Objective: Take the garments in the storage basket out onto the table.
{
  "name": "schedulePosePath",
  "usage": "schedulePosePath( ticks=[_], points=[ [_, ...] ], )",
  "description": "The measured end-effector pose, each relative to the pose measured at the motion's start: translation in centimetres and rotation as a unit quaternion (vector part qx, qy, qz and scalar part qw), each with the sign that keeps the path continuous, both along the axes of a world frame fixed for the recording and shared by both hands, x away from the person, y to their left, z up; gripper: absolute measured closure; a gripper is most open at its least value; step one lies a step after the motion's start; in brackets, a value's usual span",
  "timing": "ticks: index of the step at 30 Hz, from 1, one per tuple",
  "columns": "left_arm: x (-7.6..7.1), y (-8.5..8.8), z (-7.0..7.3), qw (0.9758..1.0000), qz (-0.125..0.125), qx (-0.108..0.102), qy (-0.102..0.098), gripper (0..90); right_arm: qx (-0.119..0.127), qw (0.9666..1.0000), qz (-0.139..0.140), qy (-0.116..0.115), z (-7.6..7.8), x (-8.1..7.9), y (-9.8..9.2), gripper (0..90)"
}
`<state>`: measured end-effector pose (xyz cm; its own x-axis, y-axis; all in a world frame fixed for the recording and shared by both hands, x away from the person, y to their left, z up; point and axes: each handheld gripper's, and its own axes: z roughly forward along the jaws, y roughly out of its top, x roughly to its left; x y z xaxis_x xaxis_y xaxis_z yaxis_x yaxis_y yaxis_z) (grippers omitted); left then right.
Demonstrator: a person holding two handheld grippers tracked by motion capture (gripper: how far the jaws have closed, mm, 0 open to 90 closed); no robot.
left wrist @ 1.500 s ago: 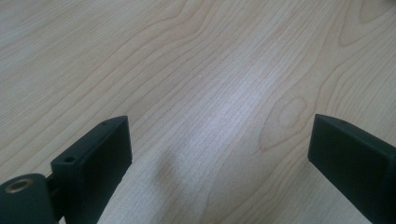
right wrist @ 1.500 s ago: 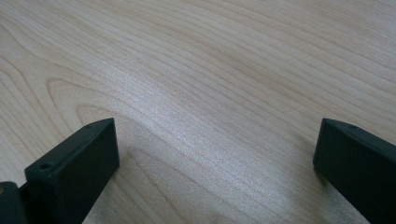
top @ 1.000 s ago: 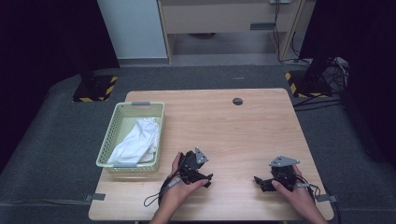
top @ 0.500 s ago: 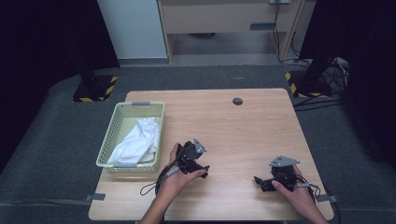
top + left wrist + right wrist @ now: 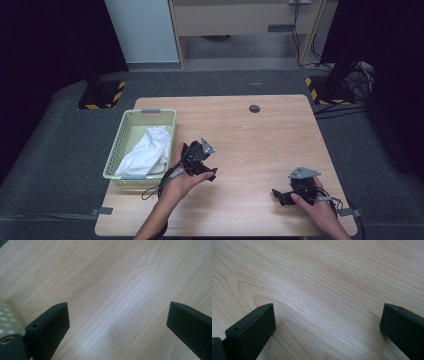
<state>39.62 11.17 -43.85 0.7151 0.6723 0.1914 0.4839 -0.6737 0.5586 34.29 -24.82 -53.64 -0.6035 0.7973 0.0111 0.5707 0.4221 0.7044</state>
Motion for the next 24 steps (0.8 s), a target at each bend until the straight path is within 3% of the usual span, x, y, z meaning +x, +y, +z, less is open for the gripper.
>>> schedulePosePath(
  ticks=[9,13,24],
  points=[
    [1.4,3.4,3.1,0.9997,0.023,0.000,-0.008,4.7,0.000,1.0000,0.000,0.000,0.0,0.0,0.0,0.4],
    [2.1,4.7,4.0,0.9992,0.032,0.012,-0.018,4.9,0.000,1.0000,0.000,0.000,0.0,0.0,0.0,0.4],
    [4.0,8.2,4.1,0.9972,0.063,0.039,-0.011,5.4,0.000,1.0000,-0.001,0.001,0.0,0.0,0.0,0.4]
  ],
)
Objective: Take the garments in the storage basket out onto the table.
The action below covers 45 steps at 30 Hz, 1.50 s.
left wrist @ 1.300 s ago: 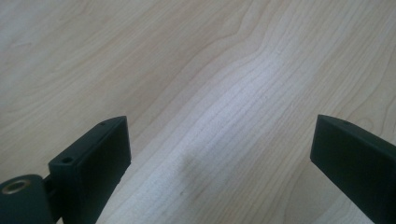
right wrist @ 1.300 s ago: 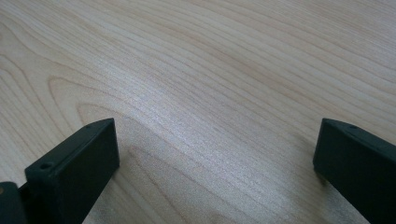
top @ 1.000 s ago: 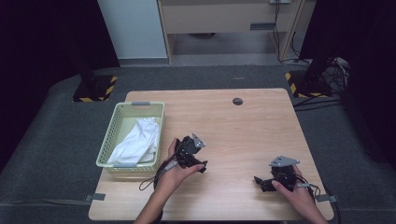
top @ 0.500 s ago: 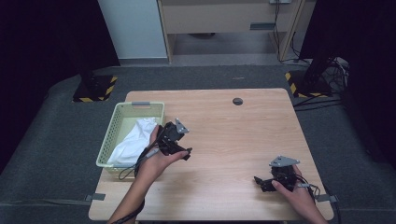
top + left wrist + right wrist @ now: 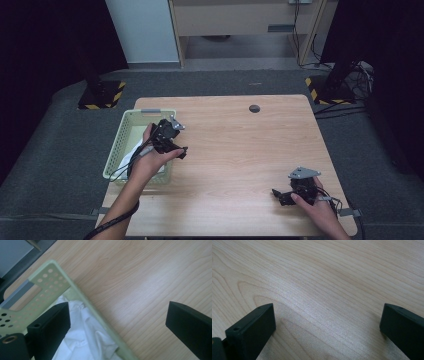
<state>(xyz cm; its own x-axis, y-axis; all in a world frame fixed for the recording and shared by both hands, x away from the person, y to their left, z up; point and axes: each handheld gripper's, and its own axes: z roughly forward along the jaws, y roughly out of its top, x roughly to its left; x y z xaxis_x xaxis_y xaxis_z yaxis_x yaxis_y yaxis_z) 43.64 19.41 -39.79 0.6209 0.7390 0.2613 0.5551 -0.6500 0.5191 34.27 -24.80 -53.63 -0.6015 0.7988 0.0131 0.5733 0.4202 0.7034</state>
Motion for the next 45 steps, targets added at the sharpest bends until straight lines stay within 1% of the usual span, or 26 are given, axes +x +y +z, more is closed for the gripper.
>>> schedulePosePath(
  ticks=[4,6,8,11,13,17,19,21,24,26,27,28,29,31,32,33,34,35,37,38,39,40,41,43,45],
  points=[
    [0.5,1.9,-0.5,0.9997,0.019,0.008,0.012,5.3,0.000,1.0000,0.000,0.000,0.0,0.0,0.0,0.4],
    [0.6,2.9,-0.8,0.9994,0.031,0.002,0.015,5.3,0.000,1.0000,0.000,0.000,0.0,0.0,0.0,0.4],
    [0.8,3.8,-1.1,0.9990,0.042,0.006,0.017,5.5,0.000,1.0000,0.000,0.000,0.0,0.0,0.0,0.4],
    [1.1,5.3,-1.2,0.9978,0.066,-0.004,0.013,7.2,-0.001,1.0000,0.001,-0.001,0.0,0.0,0.0,0.4],
    [1.4,6.2,-1.5,0.9970,0.075,-0.007,0.021,6.7,0.000,1.0000,0.001,-0.001,0.0,0.0,0.0,0.4],
    [1.7,7.2,-2.7,0.9964,0.072,0.003,0.044,5.2,0.000,1.0000,0.001,-0.001,0.0,0.0,0.0,0.4],
    [1.7,7.4,-3.3,0.9963,0.061,0.001,0.060,4.9,-0.001,1.0000,0.001,-0.001,0.0,0.0,0.0,0.4],
    [1.8,7.5,-4.1,0.9953,0.054,0.000,0.081,4.9,-0.001,1.0000,0.001,-0.001,0.0,0.0,0.0,0.4],
    [2.3,7.7,-5.2,0.9938,0.051,-0.007,0.098,3.6,-0.001,1.0000,0.001,-0.001,0.0,0.0,0.0,0.4],
    [2.9,8.0,-6.0,0.9928,0.055,-0.005,0.106,3.6,-0.001,1.0000,0.001,-0.001,0.0,0.0,0.0,0.4],
    [3.2,8.2,-6.4,0.9926,0.058,-0.010,0.106,3.7,-0.001,1.0000,0.001,-0.001,0.0,0.0,0.0,0.4],
    [3.5,8.5,-6.7,0.9925,0.060,-0.021,0.105,3.9,-0.001,1.0000,0.001,-0.001,0.0,0.0,0.0,0.4],
    [3.8,8.7,-7.0,0.9917,0.063,-0.032,0.107,3.7,-0.001,1.0000,0.001,-0.001,0.0,0.0,0.0,0.4],
    [4.2,9.0,-7.6,0.9897,0.058,-0.055,0.119,3.1,-0.001,1.0000,0.001,-0.001,0.0,0.0,0.0,0.4],
    [4.4,9.1,-7.9,0.9885,0.056,-0.060,0.127,3.3,-0.001,1.0000,0.001,-0.001,0.0,0.0,0.0,0.4],
    [4.4,9.1,-7.9,0.9885,0.056,-0.060,0.127,3.5,-0.001,1.0000,0.001,-0.001,0.0,0.0,0.0,0.4],
    [4.6,9.3,-8.4,0.9877,0.049,-0.065,0.134,3.3,-0.001,1.0000,0.001,-0.001,0.0,0.0,0.0,0.4],
    [4.7,9.3,-8.6,0.9874,0.047,-0.068,0.135,3.1,-0.001,1.0000,0.001,-0.001,0.0,0.0,0.0,0.4],
    [4.9,9.4,-8.9,0.9878,0.041,-0.067,0.134,2.7,-0.001,1.0000,0.001,-0.001,0.0,0.0,0.0,0.4],
    [5.0,9.4,-9.2,0.9874,0.041,-0.069,0.136,2.3,-0.001,1.0000,0.001,-0.001,0.0,0.0,0.0,0.4],
    [5.2,9.4,-9.3,0.9875,0.040,-0.064,0.138,2.1,-0.001,1.0000,0.001,-0.001,0.0,0.0,0.0,0.4],
    [5.3,9.4,-9.6,0.9873,0.039,-0.064,0.140,1.8,0.000,1.0000,-0.001,0.000,0.0,0.0,0.0,0.4],
    [5.6,9.5,-9.8,0.9868,0.041,-0.067,0.142,0.9,0.000,1.0000,-0.001,0.000,0.0,-0.1,0.0,0.4],
    [5.9,9.4,-10.3,0.9850,0.044,-0.075,0.149,0.3,0.000,1.0000,-0.001,-0.001,0.0,-0.1,0.0,0.4],
    [6.1,9.5,-10.6,0.9841,0.043,-0.078,0.154,0.0,0.000,1.0000,-0.001,-0.001,0.0,-0.1,0.0,0.4]
  ],
)
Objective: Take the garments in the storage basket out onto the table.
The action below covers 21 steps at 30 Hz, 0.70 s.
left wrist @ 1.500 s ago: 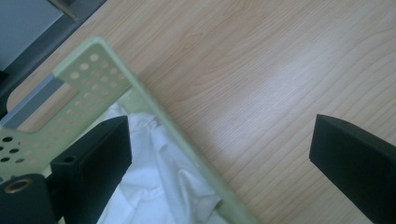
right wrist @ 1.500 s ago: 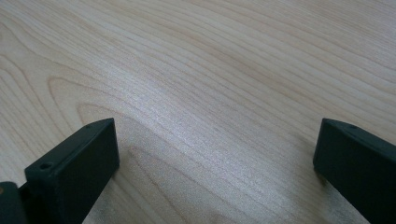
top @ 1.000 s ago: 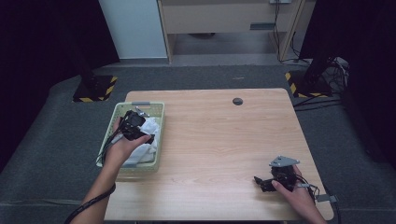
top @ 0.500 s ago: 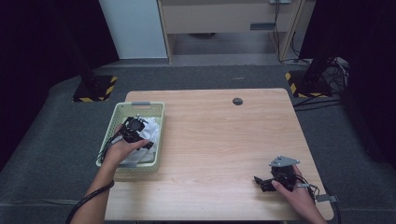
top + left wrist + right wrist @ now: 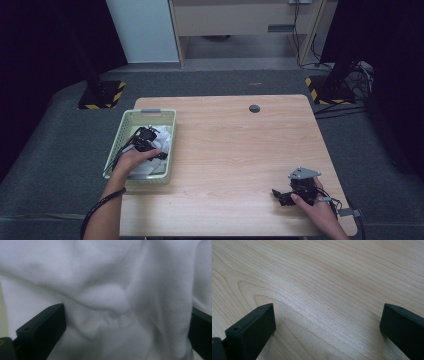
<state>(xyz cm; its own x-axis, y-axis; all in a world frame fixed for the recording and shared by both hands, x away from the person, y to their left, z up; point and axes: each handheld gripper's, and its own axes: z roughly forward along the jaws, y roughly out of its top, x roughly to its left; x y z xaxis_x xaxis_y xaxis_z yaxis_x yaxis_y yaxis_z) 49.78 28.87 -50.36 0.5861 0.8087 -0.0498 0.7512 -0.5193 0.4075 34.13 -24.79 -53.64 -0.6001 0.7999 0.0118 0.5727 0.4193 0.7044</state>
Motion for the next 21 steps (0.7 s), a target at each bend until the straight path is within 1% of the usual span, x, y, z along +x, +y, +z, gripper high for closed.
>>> schedulePosePath(
  ticks=[6,10,14,15,18,21],
  points=[
    [0.15,0.20,-0.24,1.0000,-0.002,-0.007,0.004,0.0,0.000,1.0000,0.001,0.000,0.00,-0.01,-0.01,0.4],
    [0.09,-0.05,-0.27,1.0000,-0.005,0.003,0.003,0.0,-0.001,1.0000,0.001,0.000,0.00,-0.02,-0.01,0.4],
    [-0.06,-0.16,-0.36,0.9999,-0.009,0.010,-0.003,0.0,0.000,1.0000,0.001,0.000,0.00,-0.05,0.00,0.4],
    [-0.07,-0.21,-0.33,0.9999,-0.009,0.014,-0.003,0.0,0.000,1.0000,0.001,0.000,0.00,-0.05,0.00,0.4],
    [-0.09,-0.35,-0.12,0.9997,-0.010,0.023,-0.002,3.4,0.000,1.0000,0.001,0.000,0.00,-0.05,0.00,0.4],
    [-0.07,-0.27,0.10,0.9997,-0.010,0.024,-0.001,11.1,0.000,1.0000,0.001,0.000,0.00,-0.06,0.01,0.4]
  ],
)
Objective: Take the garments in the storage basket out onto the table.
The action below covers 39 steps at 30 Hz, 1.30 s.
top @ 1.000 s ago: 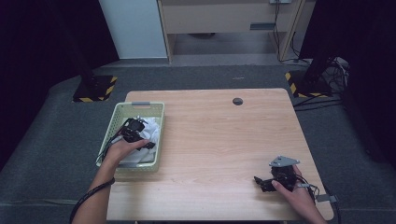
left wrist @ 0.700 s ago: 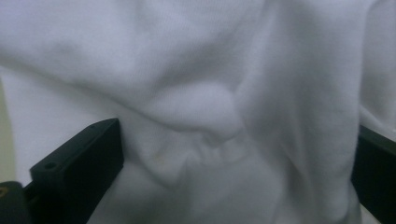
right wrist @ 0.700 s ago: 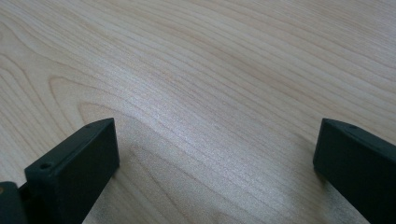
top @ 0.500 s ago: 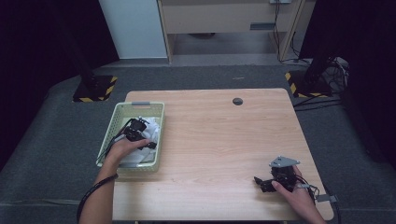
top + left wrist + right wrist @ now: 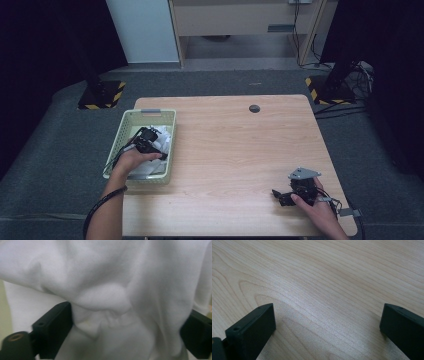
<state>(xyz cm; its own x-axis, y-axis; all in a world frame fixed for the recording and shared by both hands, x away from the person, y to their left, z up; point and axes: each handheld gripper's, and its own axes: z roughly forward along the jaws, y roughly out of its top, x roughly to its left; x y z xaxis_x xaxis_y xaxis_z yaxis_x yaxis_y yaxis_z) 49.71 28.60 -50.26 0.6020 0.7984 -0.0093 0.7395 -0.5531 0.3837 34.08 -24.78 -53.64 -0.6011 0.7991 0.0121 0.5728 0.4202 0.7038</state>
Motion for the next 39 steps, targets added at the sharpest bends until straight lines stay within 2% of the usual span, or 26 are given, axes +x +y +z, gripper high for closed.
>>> schedulePosePath(
  ticks=[1,7,12,14,16,17,18,23,29,35,39],
  points=[
    [0.0,0.1,0.1,1.0000,-0.001,0.001,0.000,11.1,0.000,1.0000,0.000,0.000,0.0,0.0,0.0,0.4],
    [-0.1,0.1,0.9,1.0000,-0.004,0.006,-0.001,41.1,0.000,1.0000,0.001,0.000,0.0,0.0,0.0,0.4],
    [-0.3,0.1,1.2,1.0000,0.004,0.000,0.000,60.4,0.000,1.0000,0.002,-0.001,0.0,0.0,0.0,0.4],
    [-0.5,0.1,1.3,1.0000,0.008,0.002,-0.004,61.9,0.000,1.0000,0.003,-0.001,0.0,0.0,0.0,0.4],
    [-0.6,0.0,1.7,0.9998,0.009,0.013,-0.012,64.0,0.000,1.0000,0.003,-0.001,0.0,0.0,0.0,0.4],
    [-0.9,-0.1,2.2,0.9994,0.009,0.023,-0.024,65.2,0.000,1.0000,0.003,-0.001,0.0,0.0,0.0,0.4],
    [-0.9,-0.1,2.2,0.9994,0.009,0.023,-0.024,65.4,0.000,1.0000,0.003,-0.001,0.0,0.0,0.0,0.4],
    [-1.6,0.3,4.1,0.9983,0.009,0.025,-0.052,65.6,0.000,1.0000,0.003,-0.001,0.0,0.0,0.0,0.4],
    [-2.8,1.1,6.7,0.9956,0.008,0.020,-0.091,65.8,0.000,1.0000,0.003,-0.001,0.0,0.0,0.0,0.4],
    [-3.6,1.4,8.3,0.9939,0.003,0.008,-0.110,65.9,0.000,1.0000,0.003,-0.001,0.0,0.0,0.0,0.4],
    [-3.7,1.6,9.2,0.9919,0.001,-0.006,-0.127,65.9,0.000,1.0000,0.003,-0.001,0.0,0.0,0.0,0.4]
  ],
)
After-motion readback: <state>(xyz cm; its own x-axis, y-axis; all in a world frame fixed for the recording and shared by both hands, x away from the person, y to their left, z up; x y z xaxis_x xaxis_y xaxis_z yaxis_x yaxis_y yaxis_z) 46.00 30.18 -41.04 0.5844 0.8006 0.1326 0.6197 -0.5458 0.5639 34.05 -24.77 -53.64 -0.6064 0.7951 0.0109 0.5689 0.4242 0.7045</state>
